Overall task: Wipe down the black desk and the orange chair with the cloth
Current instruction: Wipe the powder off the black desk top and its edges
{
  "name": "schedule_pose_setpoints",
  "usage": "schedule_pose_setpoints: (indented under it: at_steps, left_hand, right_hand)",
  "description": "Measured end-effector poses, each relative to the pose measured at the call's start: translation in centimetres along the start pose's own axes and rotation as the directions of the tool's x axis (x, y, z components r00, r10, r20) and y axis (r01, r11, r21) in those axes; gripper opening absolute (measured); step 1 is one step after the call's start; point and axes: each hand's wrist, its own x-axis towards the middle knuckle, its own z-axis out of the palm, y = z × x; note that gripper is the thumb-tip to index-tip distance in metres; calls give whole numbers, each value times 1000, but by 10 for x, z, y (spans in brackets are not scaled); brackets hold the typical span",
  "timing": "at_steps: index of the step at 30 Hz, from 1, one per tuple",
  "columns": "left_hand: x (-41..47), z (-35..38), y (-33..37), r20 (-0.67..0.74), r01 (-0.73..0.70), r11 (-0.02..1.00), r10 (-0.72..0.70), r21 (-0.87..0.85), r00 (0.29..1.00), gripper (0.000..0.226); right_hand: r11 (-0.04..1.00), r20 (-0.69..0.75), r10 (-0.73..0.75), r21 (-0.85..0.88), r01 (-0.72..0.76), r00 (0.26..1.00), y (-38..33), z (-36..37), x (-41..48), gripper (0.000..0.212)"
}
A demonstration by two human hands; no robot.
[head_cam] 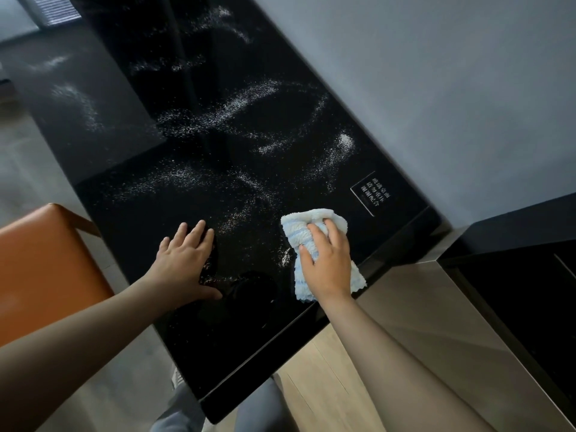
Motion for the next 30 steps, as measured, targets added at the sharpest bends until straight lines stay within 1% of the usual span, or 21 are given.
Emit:
schedule_pose_setpoints:
  at_steps: [7,12,14,18,24,28,30]
  left_hand:
    - [-28,15,-36,-4,67,998,-67,0,998,131]
    - [-45,26,-57,-18,56,998,-56,7,998,134]
    - [-56,28,-71,-31,41,999,-40,19,999,133]
    - [-54,28,-76,-82,-17,999,20,38,996,128]
    - [-50,29,-83,-64,-75,994,80,82,995,126]
    - [-49,27,-96,-41,-129,990,131,48,991,121]
    - [-48,26,-100,-33,-156,985,159,68,987,118]
  right_hand:
    - [1000,23,-19,-3,19,1000,-25,16,-30,47]
    - [999,69,-34,-28,36,997,-44,29,-54,48]
    - [998,83,-41,-41,45,996,-58,38,-68,49]
    - [998,105,-27,-49,32,994,-64,43,-78,49]
    - [997,126,-56,-46,62,990,-90,60,-112,50]
    - [997,123,-63,-28,67,990,-107,71,-131,49]
    - [997,122,-66,-18,69,990,-112,76,-138,49]
